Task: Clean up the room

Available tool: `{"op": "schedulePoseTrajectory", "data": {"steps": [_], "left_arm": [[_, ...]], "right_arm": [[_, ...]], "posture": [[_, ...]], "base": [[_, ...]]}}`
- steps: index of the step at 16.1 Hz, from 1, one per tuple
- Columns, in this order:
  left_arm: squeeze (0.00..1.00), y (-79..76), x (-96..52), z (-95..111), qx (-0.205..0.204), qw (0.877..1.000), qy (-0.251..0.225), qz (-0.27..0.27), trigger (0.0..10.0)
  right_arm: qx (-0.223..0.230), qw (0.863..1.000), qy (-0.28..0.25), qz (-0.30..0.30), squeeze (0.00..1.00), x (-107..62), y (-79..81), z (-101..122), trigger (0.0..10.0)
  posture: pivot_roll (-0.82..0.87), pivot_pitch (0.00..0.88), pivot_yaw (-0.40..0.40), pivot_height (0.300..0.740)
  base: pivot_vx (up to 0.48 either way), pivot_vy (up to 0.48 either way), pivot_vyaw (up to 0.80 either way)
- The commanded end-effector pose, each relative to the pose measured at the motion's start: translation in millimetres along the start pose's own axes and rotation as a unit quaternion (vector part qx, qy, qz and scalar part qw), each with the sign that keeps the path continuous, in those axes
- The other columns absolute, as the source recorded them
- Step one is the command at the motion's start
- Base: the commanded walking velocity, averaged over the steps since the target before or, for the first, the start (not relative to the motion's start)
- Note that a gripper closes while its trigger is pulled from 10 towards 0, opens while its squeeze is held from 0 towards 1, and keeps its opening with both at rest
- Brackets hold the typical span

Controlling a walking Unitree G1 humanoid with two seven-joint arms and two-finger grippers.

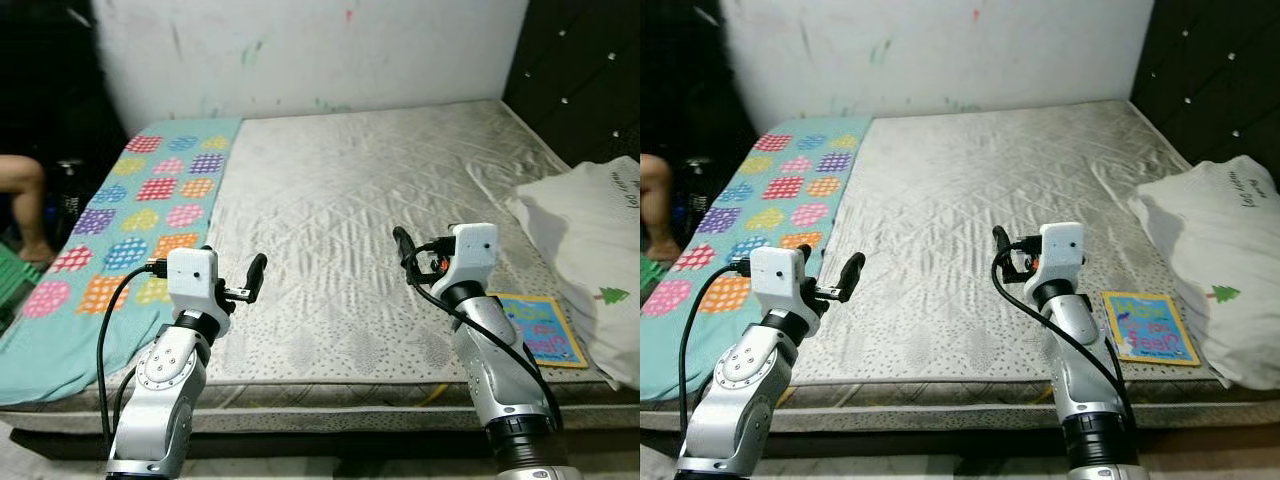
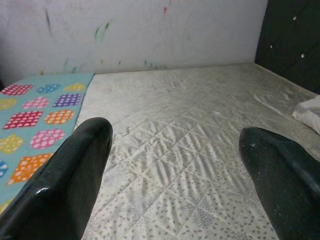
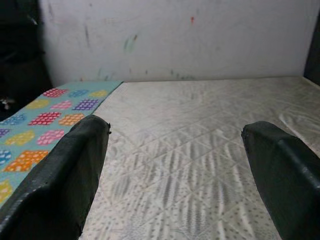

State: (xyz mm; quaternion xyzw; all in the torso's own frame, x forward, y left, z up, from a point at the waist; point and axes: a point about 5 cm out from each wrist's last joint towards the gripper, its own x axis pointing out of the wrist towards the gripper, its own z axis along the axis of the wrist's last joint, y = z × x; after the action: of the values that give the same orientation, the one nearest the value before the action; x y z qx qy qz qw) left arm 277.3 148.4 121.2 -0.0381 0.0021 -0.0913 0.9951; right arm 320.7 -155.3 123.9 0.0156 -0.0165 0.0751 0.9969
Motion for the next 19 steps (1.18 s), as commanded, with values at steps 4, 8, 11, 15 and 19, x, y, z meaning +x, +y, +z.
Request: {"op": "schedulePoseTrajectory", "data": {"steps": [4, 8, 11, 15, 19], "left_arm": [[0.00, -11.4, -3.0, -1.8, -0.025, 0.999, -0.019, 0.015, 10.0], [0.00, -2.8, -0.4, 2.1, -0.034, 0.998, -0.026, 0.044, 10.0], [0.00, -8.8, 9.5, 8.7, -0.035, 0.998, -0.035, 0.026, 10.0], [0.00, -14.3, 6.0, 5.4, -0.054, 0.996, -0.042, 0.052, 10.0], [0.00, -9.1, -8.9, -0.8, -0.074, 0.990, -0.041, 0.112, 10.0]], "right_arm": [[0.014, 1.000, -0.011, -0.010, 0.00, -6.3, -0.5, -2.5, 10.0], [0.025, 0.998, -0.032, -0.047, 0.00, -8.5, -7.9, 0.0, 10.0], [0.022, 0.999, -0.025, -0.041, 0.00, -10.5, -2.4, -4.3, 10.0], [-0.003, 1.000, 0.001, -0.003, 0.00, -5.9, -1.4, -7.9, 10.0], [-0.016, 0.998, 0.020, 0.051, 0.00, 6.8, 11.2, -8.3, 10.0]], "posture": [[-0.19, 0.000, 0.092, 0.740], [-0.21, 0.000, 0.139, 0.740], [-0.22, 0.000, 0.156, 0.740], [-0.17, 0.000, 0.072, 0.740], [-0.08, 0.000, -0.028, 0.740]], "base": [[0.000, 0.245, -0.20], [0.000, 0.000, 0.00], [0.000, 0.000, 0.00], [0.000, 0.000, 0.00], [0.000, 0.000, 0.00]]}}
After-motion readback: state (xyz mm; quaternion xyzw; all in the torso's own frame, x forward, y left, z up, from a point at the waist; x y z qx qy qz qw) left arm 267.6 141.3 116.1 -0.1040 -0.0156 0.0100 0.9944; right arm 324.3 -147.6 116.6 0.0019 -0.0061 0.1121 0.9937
